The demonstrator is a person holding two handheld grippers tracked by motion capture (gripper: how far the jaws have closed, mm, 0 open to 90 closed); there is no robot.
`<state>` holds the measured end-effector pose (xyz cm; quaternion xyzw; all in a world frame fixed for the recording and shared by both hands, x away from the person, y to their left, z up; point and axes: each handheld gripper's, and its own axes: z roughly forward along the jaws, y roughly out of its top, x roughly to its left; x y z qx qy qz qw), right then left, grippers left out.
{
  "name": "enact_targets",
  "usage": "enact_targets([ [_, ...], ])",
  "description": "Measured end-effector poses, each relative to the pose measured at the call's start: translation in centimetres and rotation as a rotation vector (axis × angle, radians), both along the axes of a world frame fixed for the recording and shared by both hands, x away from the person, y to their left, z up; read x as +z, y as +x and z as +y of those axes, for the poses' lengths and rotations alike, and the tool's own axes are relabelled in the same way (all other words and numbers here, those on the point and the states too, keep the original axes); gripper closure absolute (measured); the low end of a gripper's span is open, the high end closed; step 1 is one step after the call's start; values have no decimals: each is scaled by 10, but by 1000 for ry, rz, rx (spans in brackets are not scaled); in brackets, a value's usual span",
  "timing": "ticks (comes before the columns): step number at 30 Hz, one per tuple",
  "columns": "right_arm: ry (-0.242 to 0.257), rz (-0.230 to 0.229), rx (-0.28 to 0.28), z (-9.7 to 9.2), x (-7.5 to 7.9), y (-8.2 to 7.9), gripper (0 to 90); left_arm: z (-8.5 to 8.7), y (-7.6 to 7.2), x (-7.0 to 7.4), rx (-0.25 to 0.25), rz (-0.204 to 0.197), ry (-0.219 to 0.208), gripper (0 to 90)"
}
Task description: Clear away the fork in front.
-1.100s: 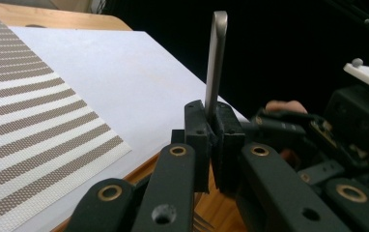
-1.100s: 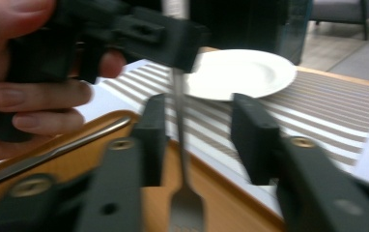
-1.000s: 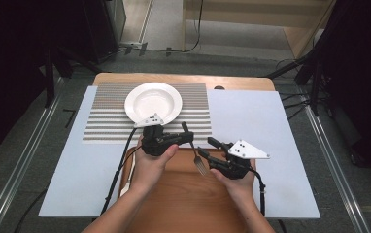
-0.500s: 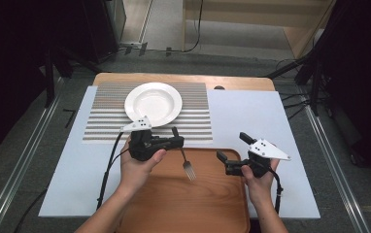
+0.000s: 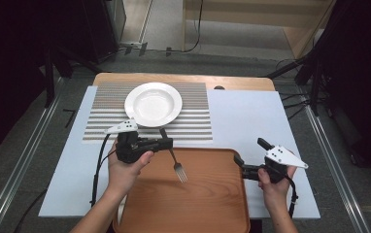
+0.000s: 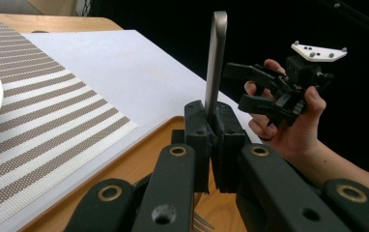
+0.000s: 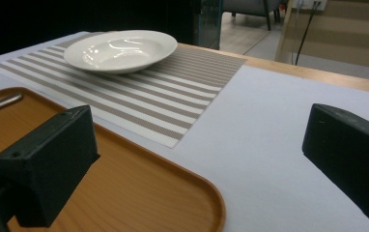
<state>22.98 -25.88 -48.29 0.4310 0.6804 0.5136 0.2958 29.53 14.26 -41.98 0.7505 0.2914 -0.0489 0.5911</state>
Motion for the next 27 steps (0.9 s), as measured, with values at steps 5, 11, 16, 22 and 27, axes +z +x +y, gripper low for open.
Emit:
enact_targets([
  [5,-7,4,-38,-17,-4,-6,0,9,-3,0,1,14,-6,867],
  [11,-14,7,-74,-36,-8,-15,0,20,-6,-1,10,27,-10,868],
  [16,-12,11,-91,-46,-11,-19,0,25,-8,-2,5,34,-9,868],
  [22,-14,7,-122,-58,-13,-22,0,34,-11,-7,-8,68,-18,868],
  [27,-25,15,-126,-62,-20,-21,0,46,-15,-13,-26,106,-32,867],
])
